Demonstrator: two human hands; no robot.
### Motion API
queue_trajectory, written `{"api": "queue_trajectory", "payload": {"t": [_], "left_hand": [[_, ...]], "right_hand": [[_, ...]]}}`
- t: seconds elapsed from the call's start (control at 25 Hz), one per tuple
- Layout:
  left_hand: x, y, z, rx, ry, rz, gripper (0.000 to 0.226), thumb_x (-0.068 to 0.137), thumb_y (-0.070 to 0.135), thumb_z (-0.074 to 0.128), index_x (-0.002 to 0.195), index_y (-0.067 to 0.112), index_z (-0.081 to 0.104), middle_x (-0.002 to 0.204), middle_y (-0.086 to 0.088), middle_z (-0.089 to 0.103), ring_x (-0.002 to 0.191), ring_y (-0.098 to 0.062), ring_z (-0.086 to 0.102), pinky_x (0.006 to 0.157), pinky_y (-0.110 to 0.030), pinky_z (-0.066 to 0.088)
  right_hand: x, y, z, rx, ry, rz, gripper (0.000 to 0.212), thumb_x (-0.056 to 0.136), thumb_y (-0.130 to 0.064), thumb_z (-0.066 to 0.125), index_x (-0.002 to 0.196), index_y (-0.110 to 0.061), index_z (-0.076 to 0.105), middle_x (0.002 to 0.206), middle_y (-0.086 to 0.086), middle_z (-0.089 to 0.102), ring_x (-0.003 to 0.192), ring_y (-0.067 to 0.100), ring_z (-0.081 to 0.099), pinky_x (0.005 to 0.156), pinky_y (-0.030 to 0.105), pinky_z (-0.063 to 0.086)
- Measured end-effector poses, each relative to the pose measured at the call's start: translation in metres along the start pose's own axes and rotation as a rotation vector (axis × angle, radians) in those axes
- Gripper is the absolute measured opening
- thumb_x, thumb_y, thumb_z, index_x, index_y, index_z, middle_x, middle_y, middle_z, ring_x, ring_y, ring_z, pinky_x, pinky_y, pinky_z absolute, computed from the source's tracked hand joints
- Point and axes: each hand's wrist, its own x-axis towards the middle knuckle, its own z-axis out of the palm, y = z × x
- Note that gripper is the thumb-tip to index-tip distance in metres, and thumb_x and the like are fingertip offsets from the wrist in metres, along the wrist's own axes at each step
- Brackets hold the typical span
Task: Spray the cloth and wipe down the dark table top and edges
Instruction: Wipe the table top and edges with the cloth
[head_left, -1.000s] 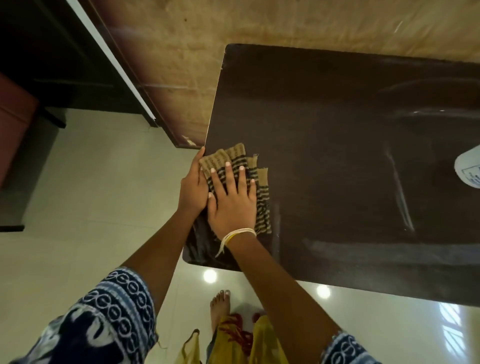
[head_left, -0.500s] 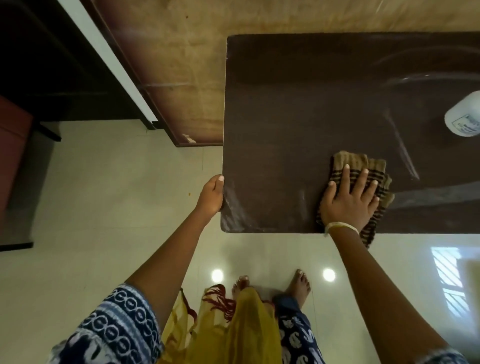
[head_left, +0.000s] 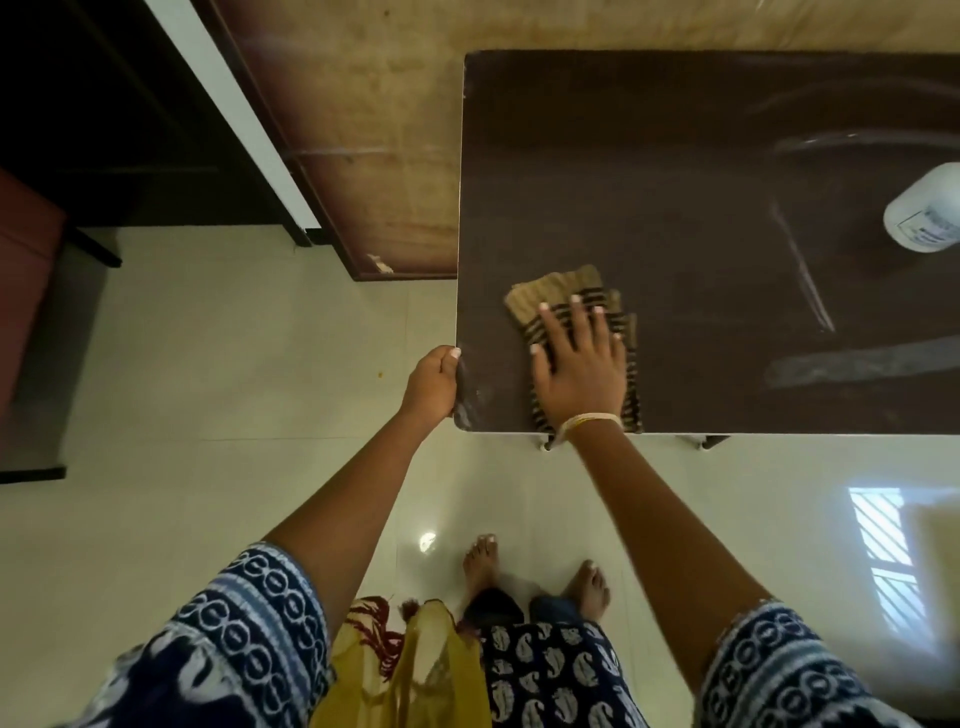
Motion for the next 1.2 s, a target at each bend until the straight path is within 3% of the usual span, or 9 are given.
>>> {"api": "queue_trajectory", "payload": {"t": [0.16,0.28,0.4,0.52,0.64,0.72,1.0,1.08,1.2], "left_hand": [[-0.009,0.000,0.004,0.187,0.083,0.076,0.038,0.107,0.026,0.030,0.120,0.005,0.059,0.117,-0.015,0.065,0.108,-0.032,0.061,0.083,-0.028,0.046],[-0.012,0.006,0.008,0.462,0.191,0.208,0.034,0.104,0.027,0.037,0.126,0.008,0.053,0.121,-0.014,0.063,0.109,-0.033,0.062,0.087,-0.035,0.050],[-0.010,0.014,0.022,0.810,0.293,0.269,0.051,0.102,0.033,0.039,0.147,0.010,0.032,0.152,-0.016,0.037,0.140,-0.034,0.037,0.110,-0.047,0.035],[-0.009,0.029,0.048,0.983,0.236,0.413,0.062,0.102,0.038,0.033,0.156,0.015,0.011,0.164,-0.013,0.006,0.151,-0.032,0.006,0.117,-0.056,0.014],[-0.009,0.045,0.076,1.026,0.172,0.532,0.060,0.102,0.036,0.032,0.155,0.015,0.015,0.165,-0.010,0.004,0.152,-0.027,0.002,0.118,-0.058,0.009],[-0.008,0.055,0.094,1.013,0.171,0.533,0.060,0.101,0.036,0.033,0.155,0.016,0.016,0.165,-0.010,0.005,0.152,-0.026,0.002,0.118,-0.058,0.008],[-0.013,0.114,0.202,0.970,0.058,0.592,0.060,0.103,0.039,0.028,0.156,0.017,0.011,0.165,-0.006,0.002,0.152,-0.023,0.000,0.119,-0.057,0.007],[-0.015,0.123,0.233,0.945,0.056,0.566,0.061,0.103,0.041,0.026,0.156,0.017,0.010,0.165,-0.005,0.002,0.152,-0.022,0.000,0.118,-0.059,0.005],[-0.016,0.121,0.249,0.939,0.160,0.536,0.060,0.102,0.042,0.026,0.156,0.018,0.015,0.165,-0.003,0.009,0.152,-0.021,0.004,0.118,-0.060,0.007]], "right_hand": [[-0.008,0.126,-0.036,0.013,0.068,0.371,0.064,0.090,-0.057,0.024,0.150,-0.037,0.029,0.161,0.004,0.022,0.148,0.032,0.018,0.118,0.053,0.018],[-0.016,0.159,-0.048,0.028,0.049,0.534,0.064,0.092,-0.055,0.021,0.153,-0.035,0.022,0.163,0.006,0.014,0.149,0.033,0.011,0.119,0.054,0.012],[0.003,0.112,-0.037,0.066,0.090,0.651,0.063,0.094,-0.052,0.025,0.153,-0.031,0.023,0.163,0.010,0.012,0.148,0.039,0.009,0.117,0.058,0.010],[0.009,0.044,-0.018,0.019,0.041,0.332,0.062,0.093,-0.051,0.029,0.152,-0.032,0.025,0.162,0.010,0.016,0.148,0.039,0.012,0.116,0.057,0.012],[0.005,0.029,-0.013,-0.013,-0.056,-0.013,0.058,0.095,-0.052,0.030,0.151,-0.037,0.026,0.162,0.004,0.019,0.149,0.034,0.014,0.117,0.054,0.016],[0.017,0.070,-0.023,0.017,-0.035,-0.048,0.056,0.095,-0.053,0.031,0.149,-0.040,0.027,0.161,0.000,0.022,0.148,0.030,0.018,0.117,0.052,0.020],[0.024,0.313,-0.082,0.005,0.079,0.405,0.063,0.090,-0.057,0.023,0.151,-0.039,0.027,0.162,0.003,0.020,0.148,0.031,0.017,0.118,0.052,0.018],[0.020,0.338,-0.089,0.025,0.063,0.504,0.063,0.092,-0.057,0.021,0.152,-0.038,0.022,0.163,0.003,0.015,0.150,0.030,0.011,0.120,0.053,0.013],[0.030,0.300,-0.082,0.080,0.125,0.691,0.064,0.092,-0.052,0.022,0.153,-0.034,0.021,0.163,0.007,0.011,0.150,0.034,0.008,0.119,0.054,0.010]]}}
